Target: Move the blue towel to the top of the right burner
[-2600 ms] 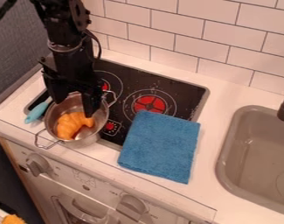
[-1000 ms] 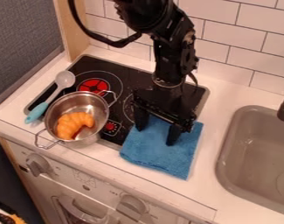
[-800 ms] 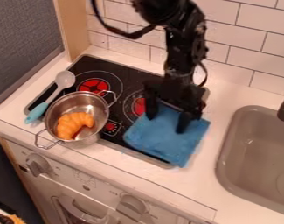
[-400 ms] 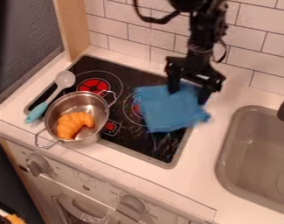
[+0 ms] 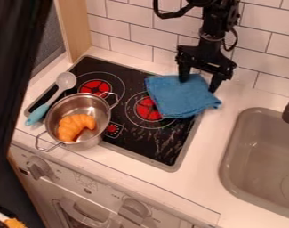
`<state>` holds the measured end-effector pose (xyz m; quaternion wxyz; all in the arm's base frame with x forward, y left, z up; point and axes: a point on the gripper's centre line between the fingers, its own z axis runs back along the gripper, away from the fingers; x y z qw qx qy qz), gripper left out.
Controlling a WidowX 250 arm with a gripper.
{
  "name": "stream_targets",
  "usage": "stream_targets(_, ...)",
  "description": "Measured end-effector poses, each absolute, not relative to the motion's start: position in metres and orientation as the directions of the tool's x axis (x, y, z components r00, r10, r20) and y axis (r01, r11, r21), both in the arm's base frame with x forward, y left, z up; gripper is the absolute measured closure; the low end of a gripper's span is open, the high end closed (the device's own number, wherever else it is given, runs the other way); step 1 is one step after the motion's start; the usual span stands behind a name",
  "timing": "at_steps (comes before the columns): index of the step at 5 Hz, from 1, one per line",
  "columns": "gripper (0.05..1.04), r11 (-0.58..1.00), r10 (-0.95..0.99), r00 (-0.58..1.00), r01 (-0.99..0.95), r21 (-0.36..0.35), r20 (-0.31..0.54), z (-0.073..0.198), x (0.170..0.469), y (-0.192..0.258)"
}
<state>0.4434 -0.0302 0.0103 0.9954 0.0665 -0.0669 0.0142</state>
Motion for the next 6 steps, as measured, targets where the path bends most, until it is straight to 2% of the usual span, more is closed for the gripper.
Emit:
stream_targets(2,0.084,0.994,0.046,0.991,-0.058,0.093,0.125,0.008,0.431,-0.028)
stream_targets(4,0.083,0.997,0.082,0.978,-0.083,0.001,0.19,0.054,0.433,-0.009)
stream_targets(6,0.083,0.999,0.054,0.983,-0.052,-0.016,0.176,0.066,0.428,-0.01)
